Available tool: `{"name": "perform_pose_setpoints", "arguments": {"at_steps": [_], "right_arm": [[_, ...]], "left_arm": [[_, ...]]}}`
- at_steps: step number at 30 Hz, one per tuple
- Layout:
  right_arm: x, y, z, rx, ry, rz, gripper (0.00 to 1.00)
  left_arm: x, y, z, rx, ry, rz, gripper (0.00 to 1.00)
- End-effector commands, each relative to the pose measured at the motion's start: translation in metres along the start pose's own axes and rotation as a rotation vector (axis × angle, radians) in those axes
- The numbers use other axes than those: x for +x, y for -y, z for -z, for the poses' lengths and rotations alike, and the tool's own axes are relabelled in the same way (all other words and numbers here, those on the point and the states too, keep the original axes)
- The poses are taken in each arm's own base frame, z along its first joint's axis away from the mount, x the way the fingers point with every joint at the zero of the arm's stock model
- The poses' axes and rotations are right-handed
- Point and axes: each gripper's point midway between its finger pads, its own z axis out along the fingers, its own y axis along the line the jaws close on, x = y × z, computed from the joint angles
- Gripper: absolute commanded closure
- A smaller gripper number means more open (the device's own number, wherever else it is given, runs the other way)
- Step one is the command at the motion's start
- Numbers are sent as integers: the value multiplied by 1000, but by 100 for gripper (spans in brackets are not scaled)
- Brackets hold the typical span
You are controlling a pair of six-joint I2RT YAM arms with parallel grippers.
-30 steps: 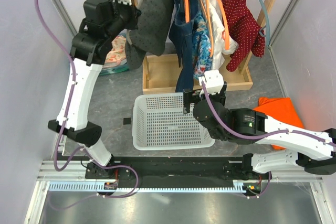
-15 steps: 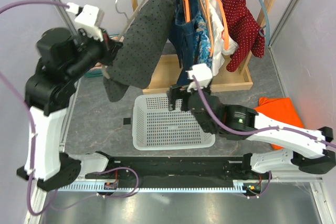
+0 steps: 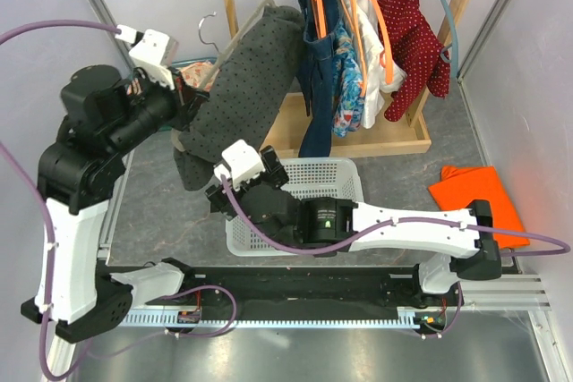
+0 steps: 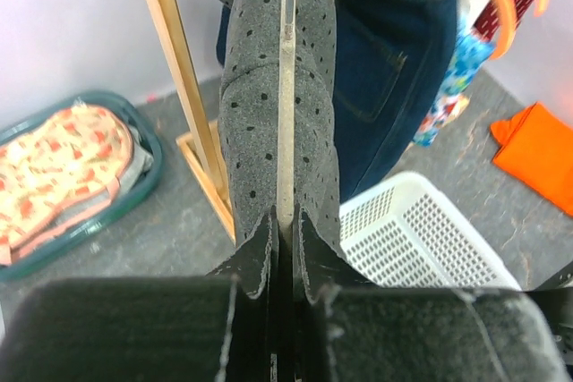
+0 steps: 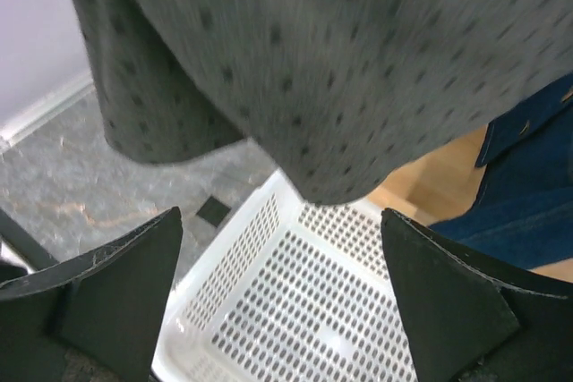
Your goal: Remove the skirt from the hanger
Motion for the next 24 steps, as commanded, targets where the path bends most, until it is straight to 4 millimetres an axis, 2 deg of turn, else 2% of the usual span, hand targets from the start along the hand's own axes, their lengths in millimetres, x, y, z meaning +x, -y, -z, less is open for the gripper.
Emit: {"name": "perform_pose_setpoints", "arguments": {"at_steps": [1, 6, 13, 16, 18, 22, 24], "right_arm": [[-33, 18, 5, 41, 94, -11, 2], [-20, 14, -12, 98, 85, 71, 2], [-13, 14, -32, 87, 72, 49, 2], [-10, 19, -41, 95, 63, 34, 2], [-7, 29, -49, 119, 55, 17, 4], [-5, 49, -62, 145, 43, 7, 17], [-4, 60, -69, 154, 38, 3, 34]], "left_arm": [[-25, 5, -2, 31, 96, -26, 98], [-28, 14, 1, 78, 99, -10, 98], [-30, 18, 8, 97, 106, -11, 98], [-31, 19, 10, 100, 110, -12, 98], [-32, 20, 13, 106, 114, -11, 98], [-33, 25, 18, 127, 116, -5, 98], [-33, 26, 21, 130, 120, -2, 98]]}}
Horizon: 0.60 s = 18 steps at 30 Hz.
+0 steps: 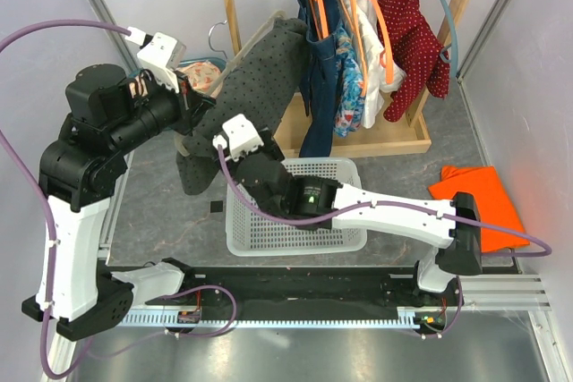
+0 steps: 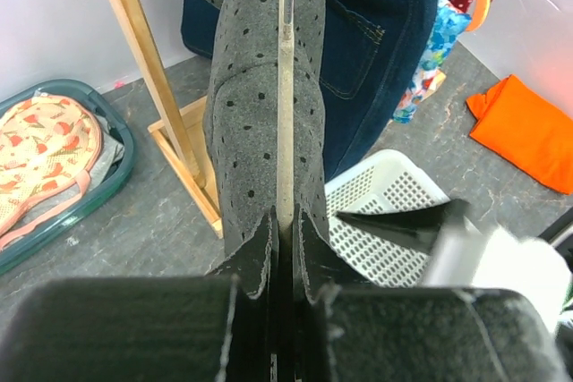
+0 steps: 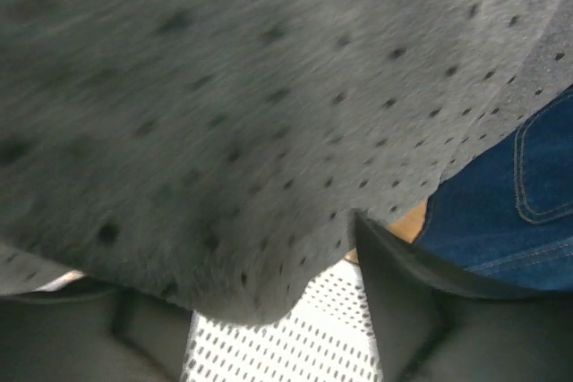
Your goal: Remove the skirt from the hanger
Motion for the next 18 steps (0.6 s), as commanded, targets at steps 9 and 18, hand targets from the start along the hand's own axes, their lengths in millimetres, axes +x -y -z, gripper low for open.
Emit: {"name": "perform_pose_setpoints", "arguments": {"at_steps": [9, 18], "right_arm": [[-66, 41, 27, -59, 104, -153, 100], [-210, 145, 174, -76, 390, -372, 100]], "left_arm": [[-35, 3, 18, 1, 159, -36, 98], [4, -34, -22, -151, 73, -76, 98]]}}
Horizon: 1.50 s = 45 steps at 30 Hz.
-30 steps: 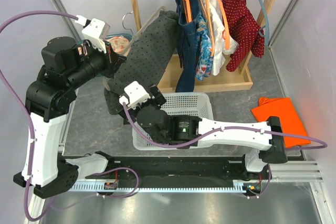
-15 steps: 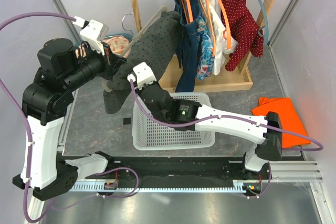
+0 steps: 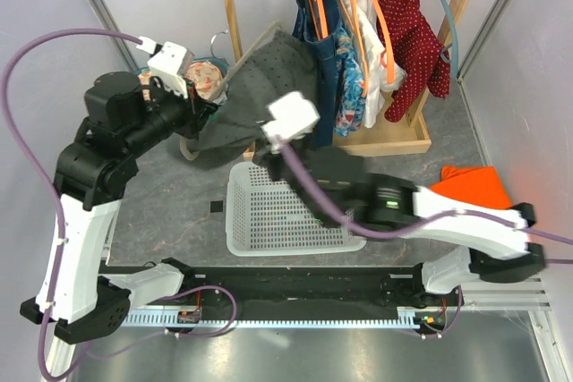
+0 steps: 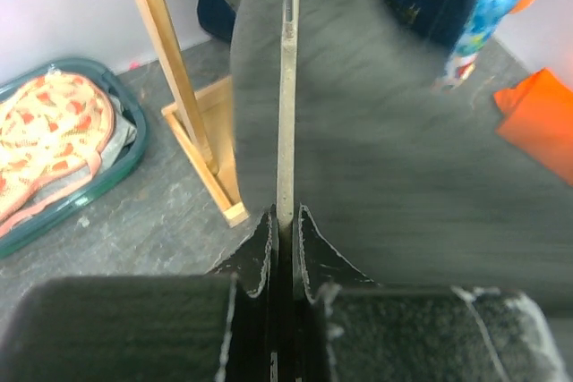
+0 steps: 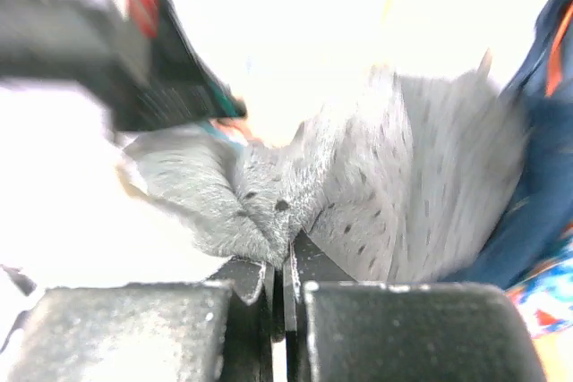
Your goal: Remove the skirt from the hanger
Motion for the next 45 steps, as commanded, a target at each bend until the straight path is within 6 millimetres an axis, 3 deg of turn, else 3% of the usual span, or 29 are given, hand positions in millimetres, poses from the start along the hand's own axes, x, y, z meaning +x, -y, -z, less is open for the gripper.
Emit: {"name": "perform_pose_setpoints", "arguments": {"at_steps": [1, 5, 13, 21, 25, 30, 37, 40, 45], "right_arm": [[-134, 90, 86, 37, 253, -241, 100], [-161, 119, 118, -22, 315, -328, 100], [-163, 92, 125, -193, 311, -370, 100], [-121, 48, 92, -177, 176, -252, 100], [-120, 42, 88, -179, 157, -265, 100], [-114, 42, 86, -164, 144, -275, 100], [-97, 52, 88, -119, 115, -278, 100], [-79, 58, 87, -69, 85, -271, 100], [-22, 70, 78, 80, -1, -197, 100]], "left_arm": [[-7, -23, -19, -100, 75, -73, 98], [9, -27, -30, -111, 53, -79, 98], [6, -31, -28, -136, 66, -86, 98], [-13, -22, -20, -95, 112, -68, 98], [-28, -19, -18, -82, 142, -71, 98], [-43, -16, -22, -69, 165, -68, 98], [-48, -16, -24, -68, 178, -64, 98], [-48, -16, -25, -69, 179, -67, 98], [-47, -16, -29, -63, 173, -61, 98]]}}
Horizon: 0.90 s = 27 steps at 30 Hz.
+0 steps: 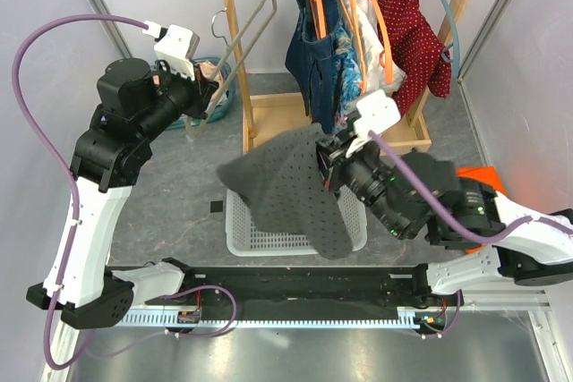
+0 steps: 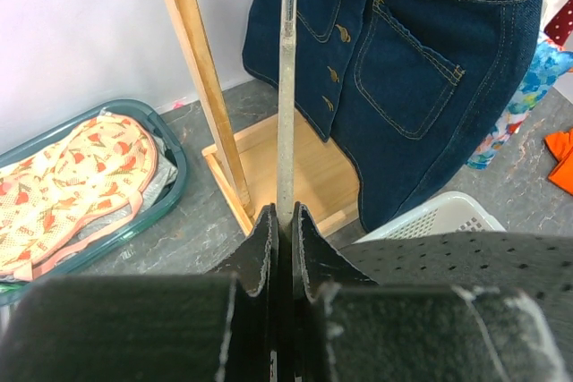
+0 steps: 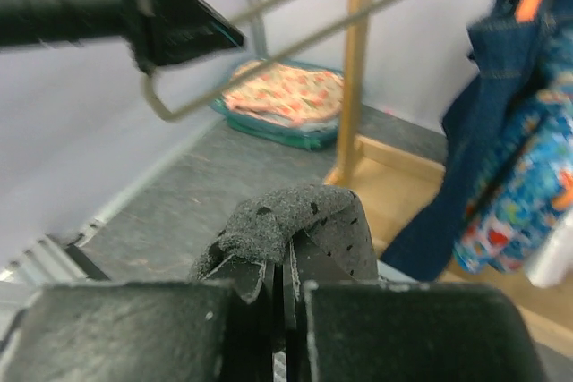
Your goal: Remove the skirt from the hanger
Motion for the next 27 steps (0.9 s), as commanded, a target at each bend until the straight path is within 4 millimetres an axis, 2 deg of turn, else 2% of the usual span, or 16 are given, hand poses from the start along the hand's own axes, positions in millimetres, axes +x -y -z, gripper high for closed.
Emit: {"name": "perform_pose_setpoints", "arguments": {"at_steps": [1, 3, 4, 5, 6, 7, 11, 15, 17, 18, 21, 22, 24, 25, 26, 27], "right_arm": [[36, 35, -6, 196, -26, -11, 100], [61, 45, -13, 226, -78, 3, 100], [78, 60, -21, 273, -111, 20, 100], [92, 62, -24, 270, -147, -5, 100], [102, 75, -30, 308, -168, -4, 100], [117, 80, -33, 320, -198, 2, 100], [148, 91, -44, 351, -265, -1, 100], [191, 100, -65, 396, -367, 50, 100], [214, 101, -71, 402, -421, 67, 100], [237, 99, -75, 403, -470, 73, 100], [281, 87, -83, 363, -555, 59, 100], [302, 79, -82, 325, -594, 40, 100], [333, 78, -78, 313, -644, 25, 100], [338, 75, -80, 311, -637, -8, 100], [344, 74, -78, 307, -647, -15, 100], [354, 76, -75, 309, -665, -12, 100]], "left_arm": [[-28, 2, 4, 16, 93, 0, 98], [-28, 3, 3, 21, 93, 2, 98], [-28, 3, 3, 22, 93, 3, 98], [-29, 3, 2, 22, 93, 2, 98], [-29, 3, 4, 21, 96, 2, 98], [-30, 3, 4, 19, 98, 2, 98], [-30, 2, 5, 15, 99, 0, 98], [-32, 2, 4, 15, 103, 2, 98], [-36, 1, 2, 8, 108, 2, 98], [-39, 0, 1, 4, 112, 2, 98], [-47, -3, -9, -7, 118, -5, 98], [-47, -4, -18, -15, 107, -8, 98], [-59, -8, -22, -36, 125, -12, 98], [-71, -7, -19, -33, 149, -12, 98], [-67, -16, -33, -80, 124, -9, 98], [-67, -18, -36, -94, 116, -16, 98]]}}
